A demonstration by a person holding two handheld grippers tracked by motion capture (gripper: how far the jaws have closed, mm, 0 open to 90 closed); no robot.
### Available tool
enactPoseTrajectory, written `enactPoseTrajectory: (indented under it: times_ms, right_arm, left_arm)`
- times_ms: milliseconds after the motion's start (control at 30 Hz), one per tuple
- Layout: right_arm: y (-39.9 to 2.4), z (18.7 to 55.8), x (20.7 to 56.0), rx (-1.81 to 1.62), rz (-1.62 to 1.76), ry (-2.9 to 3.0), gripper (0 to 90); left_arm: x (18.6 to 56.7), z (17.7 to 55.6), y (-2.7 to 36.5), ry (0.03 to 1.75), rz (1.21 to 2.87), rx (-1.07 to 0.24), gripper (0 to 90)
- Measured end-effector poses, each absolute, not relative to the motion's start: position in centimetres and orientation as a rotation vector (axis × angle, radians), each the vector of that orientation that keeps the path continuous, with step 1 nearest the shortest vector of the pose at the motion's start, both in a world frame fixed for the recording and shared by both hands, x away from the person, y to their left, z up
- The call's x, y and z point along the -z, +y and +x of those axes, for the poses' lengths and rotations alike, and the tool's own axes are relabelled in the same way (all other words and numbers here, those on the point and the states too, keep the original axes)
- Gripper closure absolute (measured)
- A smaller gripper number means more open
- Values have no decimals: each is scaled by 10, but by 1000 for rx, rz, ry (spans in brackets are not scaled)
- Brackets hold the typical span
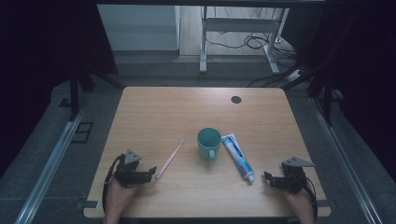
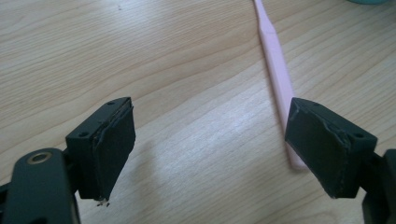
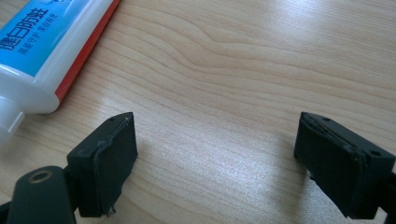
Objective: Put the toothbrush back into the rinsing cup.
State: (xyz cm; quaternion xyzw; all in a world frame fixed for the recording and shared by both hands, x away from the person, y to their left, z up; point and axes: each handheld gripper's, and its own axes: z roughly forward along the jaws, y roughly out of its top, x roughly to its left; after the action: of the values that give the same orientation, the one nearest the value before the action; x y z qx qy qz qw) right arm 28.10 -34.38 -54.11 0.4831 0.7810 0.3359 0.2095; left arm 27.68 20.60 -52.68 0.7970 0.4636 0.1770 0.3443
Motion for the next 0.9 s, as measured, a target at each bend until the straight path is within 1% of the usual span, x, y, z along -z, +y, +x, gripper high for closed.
enactPoseTrajectory:
  times_ms: [200,333,467,600,633,800,900]
  right_arm:
    - [-344,281,541,-935,1344,2172,130]
    - [-344,281,541,-934,1347,2169,130]
    - [-343,281,541,-932,1349,2168,130]
    - [-343,282,541,-931,1352,2165,130]
    - [-343,282,541,-930,1351,2164,129]
    - [-342,283,541,-929,1354,2163,129]
    - [-342,283,541,-928,1354,2164,129]
  left_arm:
    - [525,278,196,1179,2093,-446,186]
    - [525,279,190,1165,2120,-436,226]
    - [525,281,184,1161,2135,-430,238]
    - [524,282,179,1145,2164,-417,279]
    - [524,283,177,1144,2169,-411,303]
    - [523,286,170,1137,2196,-396,367]
    - [523,288,168,1140,2208,-383,391]
